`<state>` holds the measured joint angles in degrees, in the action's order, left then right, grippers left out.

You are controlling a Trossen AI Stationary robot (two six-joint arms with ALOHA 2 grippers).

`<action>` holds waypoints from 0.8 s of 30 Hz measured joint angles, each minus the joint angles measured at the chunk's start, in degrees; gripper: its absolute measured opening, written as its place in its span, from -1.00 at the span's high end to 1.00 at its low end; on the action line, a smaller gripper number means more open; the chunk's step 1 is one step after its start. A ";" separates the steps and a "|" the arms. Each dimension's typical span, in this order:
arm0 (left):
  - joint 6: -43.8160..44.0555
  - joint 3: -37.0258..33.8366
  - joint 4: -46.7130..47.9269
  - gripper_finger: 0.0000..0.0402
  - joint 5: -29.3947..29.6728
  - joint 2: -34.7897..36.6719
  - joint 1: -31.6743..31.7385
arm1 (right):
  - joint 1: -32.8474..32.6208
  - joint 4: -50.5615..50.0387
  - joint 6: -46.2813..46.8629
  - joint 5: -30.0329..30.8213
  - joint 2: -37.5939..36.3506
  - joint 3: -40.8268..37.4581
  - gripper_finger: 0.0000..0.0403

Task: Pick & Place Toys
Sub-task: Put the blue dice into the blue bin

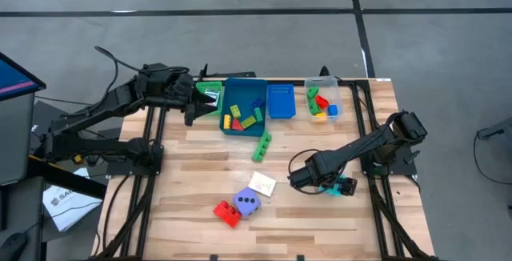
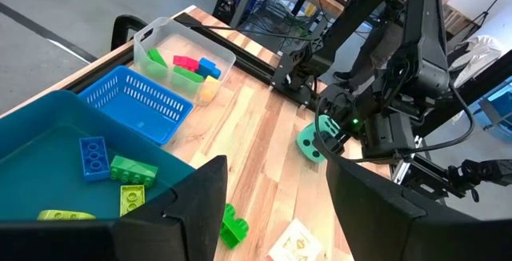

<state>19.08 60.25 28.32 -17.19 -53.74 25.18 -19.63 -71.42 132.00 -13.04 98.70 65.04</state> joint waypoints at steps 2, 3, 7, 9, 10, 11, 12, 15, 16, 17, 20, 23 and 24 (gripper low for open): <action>0.01 0.00 0.00 -0.04 0.00 0.00 -0.01 | -0.30 -0.48 0.07 0.21 -0.04 0.00 -0.96; 0.01 0.00 0.02 -0.04 0.00 0.02 -0.01 | -0.33 -1.02 0.23 0.40 -0.04 0.00 -0.96; 0.01 0.00 0.00 -0.04 0.00 0.00 0.01 | -0.38 -3.95 1.49 -0.13 0.04 -0.18 -0.96; 0.01 0.00 0.00 -0.04 0.00 0.00 -0.01 | -0.63 -4.46 1.54 -1.19 0.04 -0.16 -0.96; 0.00 0.00 0.00 -0.04 0.00 0.01 0.01 | -0.72 -4.98 1.54 -1.74 0.04 -0.16 -0.96; -0.01 0.00 0.00 -0.04 0.00 0.00 0.00 | -0.96 -5.45 1.56 -1.96 0.04 -0.16 -0.96; -0.01 0.00 0.00 -0.04 0.00 0.00 -0.01 | -1.04 -5.68 1.68 -1.96 0.04 -0.16 -0.96; -0.01 0.00 0.00 -0.04 0.00 0.00 -0.01 | -1.10 -7.24 2.43 -3.07 0.04 -0.16 -0.96; -0.01 0.00 0.00 -0.04 0.00 0.00 -0.01 | -1.22 -7.80 2.41 -3.62 0.04 -0.16 -0.96; -0.01 0.00 0.00 -0.04 0.00 0.01 -0.01 | -1.33 -8.10 2.44 -3.88 0.04 -0.16 -0.96; 0.00 0.00 0.00 -0.04 0.00 0.00 -0.01 | -1.71 -8.78 2.47 -5.05 0.04 -0.16 -0.96; 0.01 0.00 0.00 -0.04 0.00 0.00 -0.01 | -2.07 -8.92 2.60 -5.18 0.04 -0.16 -0.96; 0.01 0.00 -0.02 -0.04 -0.02 0.00 0.00 | -2.18 -8.94 2.59 -5.17 0.04 -0.16 -0.96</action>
<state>19.09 60.25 28.30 -17.21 -53.74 25.19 -21.80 -80.36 134.58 -18.21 98.74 64.88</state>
